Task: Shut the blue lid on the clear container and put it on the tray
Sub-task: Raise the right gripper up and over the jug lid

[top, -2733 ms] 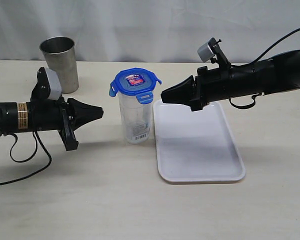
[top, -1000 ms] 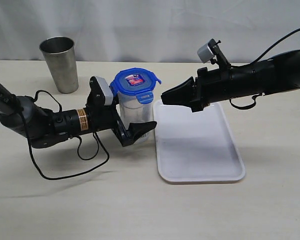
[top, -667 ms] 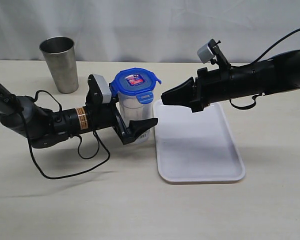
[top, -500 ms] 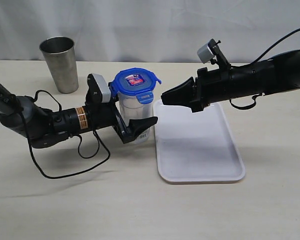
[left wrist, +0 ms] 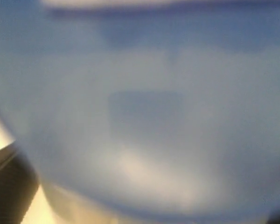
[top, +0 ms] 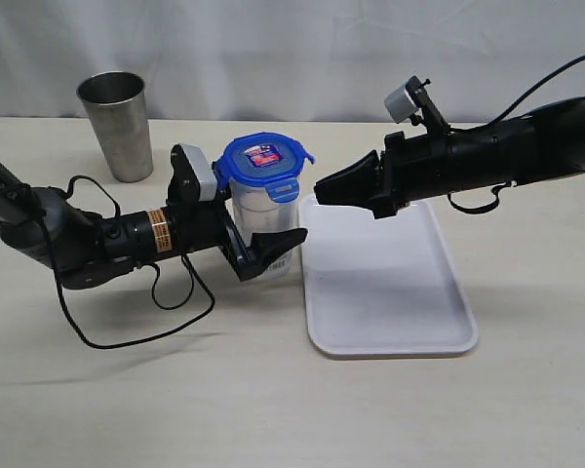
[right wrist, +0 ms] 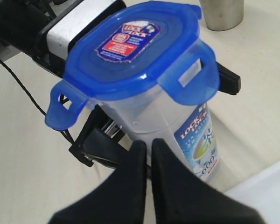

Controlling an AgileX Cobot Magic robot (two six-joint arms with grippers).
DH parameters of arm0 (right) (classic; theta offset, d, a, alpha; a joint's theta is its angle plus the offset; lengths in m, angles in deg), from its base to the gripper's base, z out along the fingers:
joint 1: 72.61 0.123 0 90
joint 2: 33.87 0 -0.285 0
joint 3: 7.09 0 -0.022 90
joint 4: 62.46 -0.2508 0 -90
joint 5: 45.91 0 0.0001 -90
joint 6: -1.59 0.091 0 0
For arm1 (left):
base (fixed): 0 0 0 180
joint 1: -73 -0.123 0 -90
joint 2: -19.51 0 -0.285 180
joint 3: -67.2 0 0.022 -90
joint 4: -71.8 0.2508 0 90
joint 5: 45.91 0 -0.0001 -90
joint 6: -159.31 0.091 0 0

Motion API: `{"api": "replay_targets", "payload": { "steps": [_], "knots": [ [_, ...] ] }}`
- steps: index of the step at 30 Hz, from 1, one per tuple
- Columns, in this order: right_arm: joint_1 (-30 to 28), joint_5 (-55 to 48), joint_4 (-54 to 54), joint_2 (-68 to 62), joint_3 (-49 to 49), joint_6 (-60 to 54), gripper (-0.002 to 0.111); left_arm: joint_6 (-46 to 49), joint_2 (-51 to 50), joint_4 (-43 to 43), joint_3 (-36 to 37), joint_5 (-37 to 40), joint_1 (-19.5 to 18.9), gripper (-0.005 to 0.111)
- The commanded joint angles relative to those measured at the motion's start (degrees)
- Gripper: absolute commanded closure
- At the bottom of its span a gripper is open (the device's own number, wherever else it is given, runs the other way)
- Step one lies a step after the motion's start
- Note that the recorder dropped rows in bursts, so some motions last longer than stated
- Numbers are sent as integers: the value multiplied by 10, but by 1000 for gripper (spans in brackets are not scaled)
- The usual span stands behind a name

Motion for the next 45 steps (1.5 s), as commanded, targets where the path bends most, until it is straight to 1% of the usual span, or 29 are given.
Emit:
{"api": "replay_targets", "payload": {
  "steps": [1, 4, 6, 9, 13, 14, 17, 19, 22, 26, 28, 32, 34, 35, 36, 37, 38, 39, 40, 41, 42, 43, 44, 45],
  "knots": [
    [1, 7, 2, 1, 2, 6, 104, 0, 0, -2, -4, 16, 2, 36],
    [1, 42, 10, 1, 2, 35, 104, -3, 0, 12, -4, 45, 2, 63],
    [1, 61, 24, 1, 2, 52, 104, -7, 0, 12, -4, 77, 2, 79],
    [1, 79, 35, 1, 2, 68, 104, -7, 0, 11, -4, 98, 2, 94],
    [1, 92, 35, 1, 2, 88, 104, -7, 0, 16, -4, 97, 2, 105],
    [1, 95, 35, 1, 3, 96, 104, -7, 0, 26, -4, 96, 2, 107],
    [1, 114, 31, 2, 6, 123, 103, -19, 0, 53, -4, 65, -2, 107],
    [1, 130, 28, 8, 6, 139, 100, -33, 0, 63, -4, 34, -9, 107],
    [1, 144, 35, 25, 6, 183, 89, -35, 0, 109, -4, -12, -27, 107],
    [1, 142, 51, 53, 6, 265, 70, -52, 0, 163, -5, -12, -53, 107],
    [1, 139, 50, 69, 6, 283, 65, -72, 0, 164, -7, -12, -62, 107],
    [1, 155, 9, 110, 6, 322, 63, -78, 0, 179, -8, -12, -66, 107],
    [2, 193, -3, 133, 12, 359, 63, -78, 0, 217, -21, -12, -66, 107],
    [8, 223, 8, 143, 20, 383, 63, -78, 0, 244, -29, -12, -65, 107],
    [24, 305, 79, 158, 45, 441, 63, -80, 0, 293, -44, -12, -65, 107],
    [38, 362, 151, 165, 57, 492, 63, -80, 0, 304, -46, -12, -65, 107],
    [69, 450, 354, 171, 72, 643, 64, -80, 0, 307, -46, -12, -65, 107],
    [82, 475, 468, 173, 79, 753, 64, -80, 0, 307, -46, -12, -65, 107],
    [101, 466, 669, 169, 101, 962, 66, -81, 0, 307, -46, -12, -65, 107],
    [109, 436, 775, 162, 118, 1072, 67, -81, 0, 308, -46, -12, -65, 107],
    [122, 352, 953, 146, 159, 1233, 68, -81, 0, 309, -46, -12, -65, 107],
    [133, 252, 1085, 125, 199, 1318, 68, -82, 0, 311, -46, -12, -65, 107],
    [141, 159, 1149, 106, 232, 1356, 67, -82, 0, 311, -46, -12, -65, 107],
    [142, 95, 1144, 92, 262, 1331, 67, -82, 0, 311, -46, -12, -65, 107]
  ]
}}
